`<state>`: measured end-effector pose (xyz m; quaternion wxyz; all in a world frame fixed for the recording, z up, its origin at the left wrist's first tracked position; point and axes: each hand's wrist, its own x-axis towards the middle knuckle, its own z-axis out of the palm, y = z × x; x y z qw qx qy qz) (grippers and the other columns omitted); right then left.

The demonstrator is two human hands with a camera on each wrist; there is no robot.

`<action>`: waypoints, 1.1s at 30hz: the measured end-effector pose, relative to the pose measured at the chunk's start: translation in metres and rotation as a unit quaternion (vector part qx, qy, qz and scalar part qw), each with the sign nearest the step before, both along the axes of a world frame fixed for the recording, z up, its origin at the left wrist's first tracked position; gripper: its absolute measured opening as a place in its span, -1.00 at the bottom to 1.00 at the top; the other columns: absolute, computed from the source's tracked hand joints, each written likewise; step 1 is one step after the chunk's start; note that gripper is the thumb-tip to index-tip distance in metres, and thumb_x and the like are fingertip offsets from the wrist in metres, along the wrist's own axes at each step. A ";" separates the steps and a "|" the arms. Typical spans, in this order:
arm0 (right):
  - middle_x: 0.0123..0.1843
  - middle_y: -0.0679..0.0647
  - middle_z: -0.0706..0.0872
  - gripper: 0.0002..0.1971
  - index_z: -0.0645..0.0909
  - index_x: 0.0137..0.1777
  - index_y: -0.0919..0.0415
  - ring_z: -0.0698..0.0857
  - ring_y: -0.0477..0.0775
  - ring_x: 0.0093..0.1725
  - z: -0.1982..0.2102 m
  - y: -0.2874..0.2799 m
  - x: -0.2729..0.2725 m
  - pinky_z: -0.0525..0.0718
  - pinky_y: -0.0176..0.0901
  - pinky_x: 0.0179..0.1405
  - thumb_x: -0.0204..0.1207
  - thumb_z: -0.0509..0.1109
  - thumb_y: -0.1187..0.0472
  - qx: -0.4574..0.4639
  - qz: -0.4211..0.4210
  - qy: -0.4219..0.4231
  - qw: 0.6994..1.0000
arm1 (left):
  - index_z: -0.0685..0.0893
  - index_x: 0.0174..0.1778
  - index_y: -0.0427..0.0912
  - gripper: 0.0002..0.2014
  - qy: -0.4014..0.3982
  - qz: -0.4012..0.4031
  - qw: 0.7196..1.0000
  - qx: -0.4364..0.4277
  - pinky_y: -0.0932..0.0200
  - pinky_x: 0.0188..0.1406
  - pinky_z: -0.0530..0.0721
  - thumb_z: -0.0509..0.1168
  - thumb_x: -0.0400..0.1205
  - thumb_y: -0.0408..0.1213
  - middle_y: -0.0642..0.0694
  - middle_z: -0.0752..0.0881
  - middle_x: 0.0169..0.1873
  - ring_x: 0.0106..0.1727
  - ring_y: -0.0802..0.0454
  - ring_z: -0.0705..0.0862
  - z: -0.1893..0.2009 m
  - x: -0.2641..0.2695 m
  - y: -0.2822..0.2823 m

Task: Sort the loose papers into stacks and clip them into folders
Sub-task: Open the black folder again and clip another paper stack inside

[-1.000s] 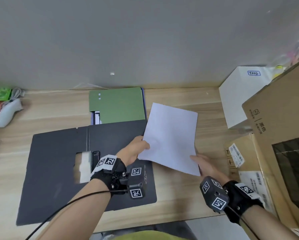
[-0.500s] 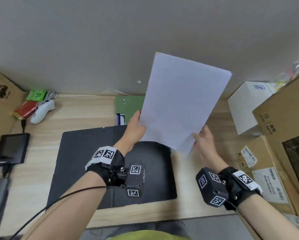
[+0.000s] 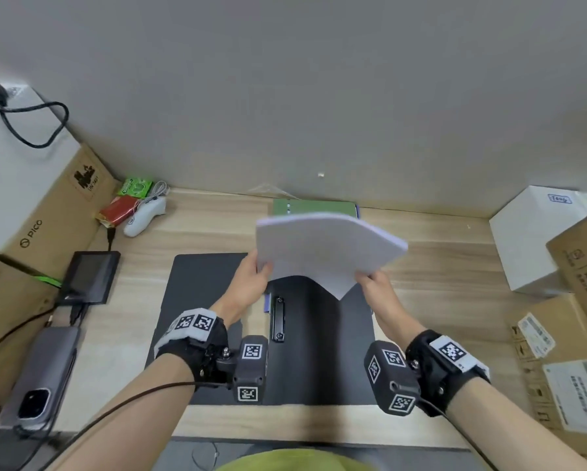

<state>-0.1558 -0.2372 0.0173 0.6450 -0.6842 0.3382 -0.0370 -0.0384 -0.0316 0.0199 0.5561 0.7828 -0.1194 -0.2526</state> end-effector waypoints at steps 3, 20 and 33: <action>0.19 -0.05 0.66 -0.74 0.55 0.27 0.14 0.57 -0.06 0.20 -0.005 -0.003 -0.002 0.45 -0.24 0.09 0.69 0.12 0.30 -0.010 0.017 0.015 1.000 | 0.56 0.36 0.00 -0.70 -0.006 0.001 1.000 0.021 0.27 0.20 0.46 0.09 0.77 -0.32 0.08 0.67 0.25 0.32 0.11 0.59 -0.009 0.001 -0.001; -0.15 0.13 0.64 -0.77 0.62 0.03 0.08 0.60 0.11 -0.20 -0.053 -0.047 -0.032 0.52 -0.09 -0.28 0.62 0.11 0.20 0.013 0.048 0.159 0.986 | 0.59 0.03 -0.21 -0.91 0.192 0.009 0.968 0.161 0.18 -0.29 0.60 0.23 0.65 -0.37 -0.15 0.65 -0.12 -0.30 0.02 0.61 -0.050 -0.011 -0.019; 0.08 0.19 0.76 -0.71 0.62 0.20 0.06 0.71 0.19 -0.05 -0.083 -0.057 -0.060 0.65 0.04 -0.11 0.66 0.10 0.26 0.087 0.066 0.214 0.971 | 0.41 0.17 -0.12 -0.48 0.017 0.014 0.929 0.370 0.07 -0.15 0.54 0.52 0.41 -0.13 -0.09 0.52 0.01 -0.02 -0.13 0.58 -0.096 -0.032 -0.021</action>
